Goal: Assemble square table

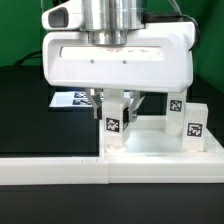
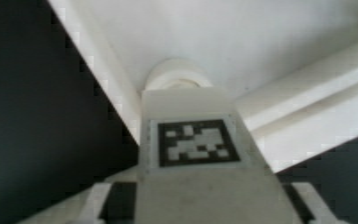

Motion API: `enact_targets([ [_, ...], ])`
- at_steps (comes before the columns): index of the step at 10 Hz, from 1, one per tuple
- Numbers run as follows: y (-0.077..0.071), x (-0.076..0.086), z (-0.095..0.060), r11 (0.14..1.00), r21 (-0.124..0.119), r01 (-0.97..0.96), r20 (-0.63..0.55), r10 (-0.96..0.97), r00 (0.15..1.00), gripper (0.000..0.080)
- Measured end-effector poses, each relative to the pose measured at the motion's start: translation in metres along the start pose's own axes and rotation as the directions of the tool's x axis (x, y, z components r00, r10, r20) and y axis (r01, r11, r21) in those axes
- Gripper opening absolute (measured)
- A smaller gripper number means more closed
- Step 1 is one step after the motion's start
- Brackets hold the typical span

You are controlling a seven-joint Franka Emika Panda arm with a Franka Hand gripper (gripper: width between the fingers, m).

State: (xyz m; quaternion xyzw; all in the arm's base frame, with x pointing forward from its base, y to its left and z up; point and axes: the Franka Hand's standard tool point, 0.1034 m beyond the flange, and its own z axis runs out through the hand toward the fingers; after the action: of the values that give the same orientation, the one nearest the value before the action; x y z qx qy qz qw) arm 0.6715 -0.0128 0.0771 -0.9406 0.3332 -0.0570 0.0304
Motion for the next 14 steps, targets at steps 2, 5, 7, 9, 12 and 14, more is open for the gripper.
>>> enact_targets([
  [2, 0.005, -0.004, 0.0, 0.967, 0.034, -0.253, -0.026, 0.254, 0.967, 0.029],
  [5, 0.009, 0.0, 0.0, 0.779, 0.083, -0.622, 0.067, 0.618, 0.783, 0.029],
  [7, 0.005, -0.005, 0.001, 0.653, 0.064, -0.754, 0.087, 0.749, 0.656, 0.029],
  [9, 0.006, -0.005, 0.001, 0.721, 0.066, -0.69, 0.074, 0.686, 0.724, 0.0352],
  [12, -0.006, -0.015, 0.002, 0.948, 0.029, -0.316, -0.012, 0.316, 0.949, 0.0623],
  [14, -0.004, -0.013, 0.002, 0.984, 0.026, -0.174, -0.017, 0.175, 0.984, 0.0644],
])
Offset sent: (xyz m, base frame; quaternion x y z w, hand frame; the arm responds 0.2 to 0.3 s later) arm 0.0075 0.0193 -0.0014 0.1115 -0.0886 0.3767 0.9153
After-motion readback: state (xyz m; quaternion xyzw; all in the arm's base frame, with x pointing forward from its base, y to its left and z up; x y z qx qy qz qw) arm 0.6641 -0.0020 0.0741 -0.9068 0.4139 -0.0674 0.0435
